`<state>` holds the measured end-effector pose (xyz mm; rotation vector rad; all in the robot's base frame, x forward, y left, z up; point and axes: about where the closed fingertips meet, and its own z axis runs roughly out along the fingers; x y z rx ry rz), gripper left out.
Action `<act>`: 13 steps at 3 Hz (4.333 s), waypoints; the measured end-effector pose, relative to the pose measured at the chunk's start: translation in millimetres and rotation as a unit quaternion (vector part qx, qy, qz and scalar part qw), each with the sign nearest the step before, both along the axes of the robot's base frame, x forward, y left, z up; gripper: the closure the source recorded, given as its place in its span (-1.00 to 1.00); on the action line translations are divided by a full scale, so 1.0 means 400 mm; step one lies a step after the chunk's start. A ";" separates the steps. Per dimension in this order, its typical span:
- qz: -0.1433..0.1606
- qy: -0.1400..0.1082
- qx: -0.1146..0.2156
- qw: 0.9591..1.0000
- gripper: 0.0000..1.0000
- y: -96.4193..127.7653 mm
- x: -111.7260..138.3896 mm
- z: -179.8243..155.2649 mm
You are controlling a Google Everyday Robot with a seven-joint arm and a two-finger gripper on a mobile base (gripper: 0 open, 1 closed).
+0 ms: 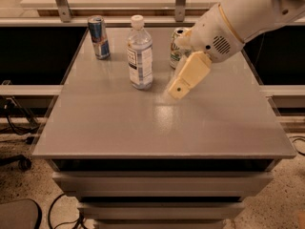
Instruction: Knock blue plastic bottle over
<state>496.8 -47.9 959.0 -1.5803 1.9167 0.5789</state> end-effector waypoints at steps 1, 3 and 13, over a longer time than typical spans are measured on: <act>0.002 0.003 0.002 1.000 -1.00 0.008 0.004 -0.005; -0.082 -0.022 -0.003 0.996 -1.00 -0.029 0.031 -0.033; -0.051 -0.091 0.215 0.971 -0.67 0.161 0.357 -0.200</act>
Offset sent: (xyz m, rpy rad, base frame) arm 0.0026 -0.0210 -0.0025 0.0006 -0.0403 -0.2087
